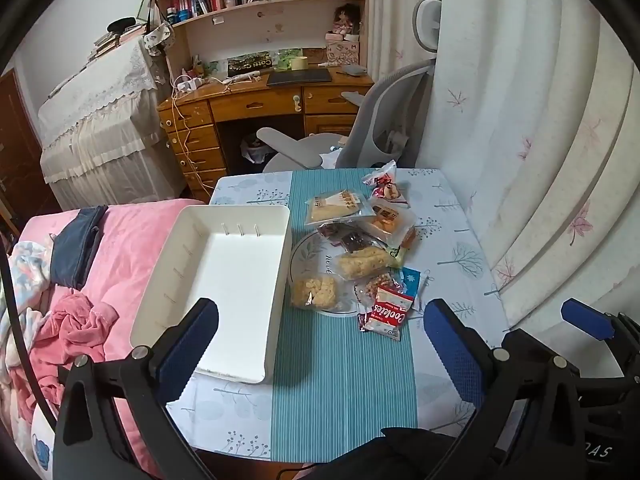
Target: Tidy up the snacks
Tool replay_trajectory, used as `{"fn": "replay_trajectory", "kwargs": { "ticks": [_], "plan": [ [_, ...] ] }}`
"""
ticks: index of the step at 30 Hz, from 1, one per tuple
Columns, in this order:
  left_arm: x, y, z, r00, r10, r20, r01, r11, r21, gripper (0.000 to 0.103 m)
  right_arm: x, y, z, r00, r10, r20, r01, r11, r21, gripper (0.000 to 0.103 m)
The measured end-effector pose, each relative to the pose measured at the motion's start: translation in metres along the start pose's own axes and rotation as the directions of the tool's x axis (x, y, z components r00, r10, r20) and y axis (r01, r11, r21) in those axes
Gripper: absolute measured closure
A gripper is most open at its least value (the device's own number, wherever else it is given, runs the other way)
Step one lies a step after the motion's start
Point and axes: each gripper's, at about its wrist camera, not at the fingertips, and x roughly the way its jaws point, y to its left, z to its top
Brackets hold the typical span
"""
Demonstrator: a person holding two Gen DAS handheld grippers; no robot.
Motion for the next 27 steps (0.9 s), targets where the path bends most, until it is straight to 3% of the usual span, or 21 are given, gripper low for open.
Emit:
{"fn": "replay_trajectory", "kwargs": {
  "ticks": [27],
  "plan": [
    [-0.0009, 0.0, -0.0019, 1.0, -0.005, -0.002, 0.005, 1.0, 0.0, 0.001, -0.0015, 0.003, -0.0009, 1.0, 0.006, 0.0, -0.006, 1.0, 0.003, 0.008]
  ]
}}
